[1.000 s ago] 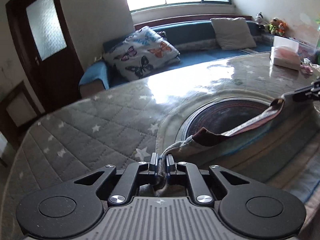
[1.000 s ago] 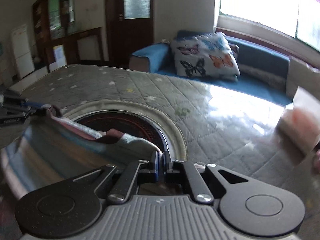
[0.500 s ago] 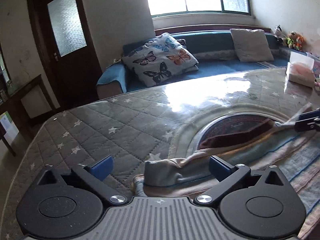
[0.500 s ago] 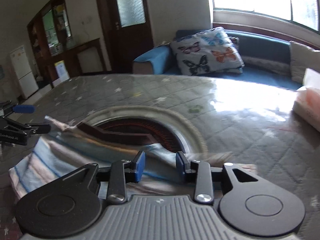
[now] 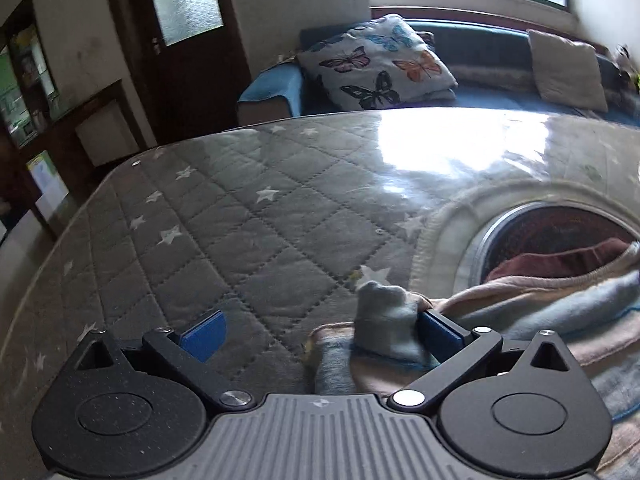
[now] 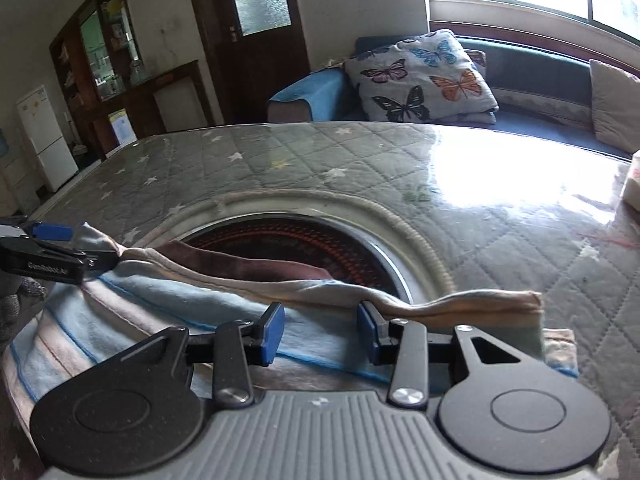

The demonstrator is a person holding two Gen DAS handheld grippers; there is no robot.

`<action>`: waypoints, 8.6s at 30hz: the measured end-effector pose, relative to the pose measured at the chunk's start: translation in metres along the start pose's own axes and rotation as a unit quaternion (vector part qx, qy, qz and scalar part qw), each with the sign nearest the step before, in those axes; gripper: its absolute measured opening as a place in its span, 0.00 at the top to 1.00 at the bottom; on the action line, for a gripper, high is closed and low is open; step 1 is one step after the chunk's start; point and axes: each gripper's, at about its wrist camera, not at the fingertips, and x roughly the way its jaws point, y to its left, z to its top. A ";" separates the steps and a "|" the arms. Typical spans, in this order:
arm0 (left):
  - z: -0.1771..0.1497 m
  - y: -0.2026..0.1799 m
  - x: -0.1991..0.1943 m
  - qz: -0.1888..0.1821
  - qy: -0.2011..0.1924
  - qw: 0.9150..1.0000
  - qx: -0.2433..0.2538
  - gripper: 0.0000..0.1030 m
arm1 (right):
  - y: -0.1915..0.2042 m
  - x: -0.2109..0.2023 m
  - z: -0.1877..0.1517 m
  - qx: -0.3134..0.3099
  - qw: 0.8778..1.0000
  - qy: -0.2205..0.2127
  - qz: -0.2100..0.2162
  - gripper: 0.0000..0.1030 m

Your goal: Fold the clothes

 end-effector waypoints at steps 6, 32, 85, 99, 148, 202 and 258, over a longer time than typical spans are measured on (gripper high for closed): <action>-0.014 -0.001 -0.016 0.018 -0.007 1.000 0.006 0.00 | -0.010 -0.017 -0.008 0.008 1.000 0.004 -0.023 0.57; -0.113 0.006 -0.133 -0.077 -0.017 0.994 -0.080 0.43 | -0.037 -0.148 -0.102 0.043 0.997 -0.011 -0.057 0.46; -0.127 -0.031 -0.143 -0.106 -0.039 0.994 -0.010 0.60 | -0.014 -0.166 -0.140 0.005 0.999 -0.043 -0.025 0.16; -0.098 -0.013 -0.143 -0.085 -0.076 0.992 -0.048 0.00 | -0.002 -0.154 -0.146 -0.044 0.998 -0.041 -0.034 0.00; -0.115 -0.003 -0.142 0.032 -0.048 0.998 -0.037 0.00 | 0.002 -0.154 -0.145 -0.058 0.997 -0.034 -0.046 0.00; -0.082 -0.099 -0.102 -0.031 -0.017 0.998 0.051 0.00 | -0.016 -0.131 -0.084 -0.037 0.999 -0.012 0.002 0.00; -0.169 -0.013 -0.164 0.003 -0.043 0.999 -0.020 0.00 | 0.043 -0.188 -0.155 -0.073 0.997 0.002 -0.031 0.08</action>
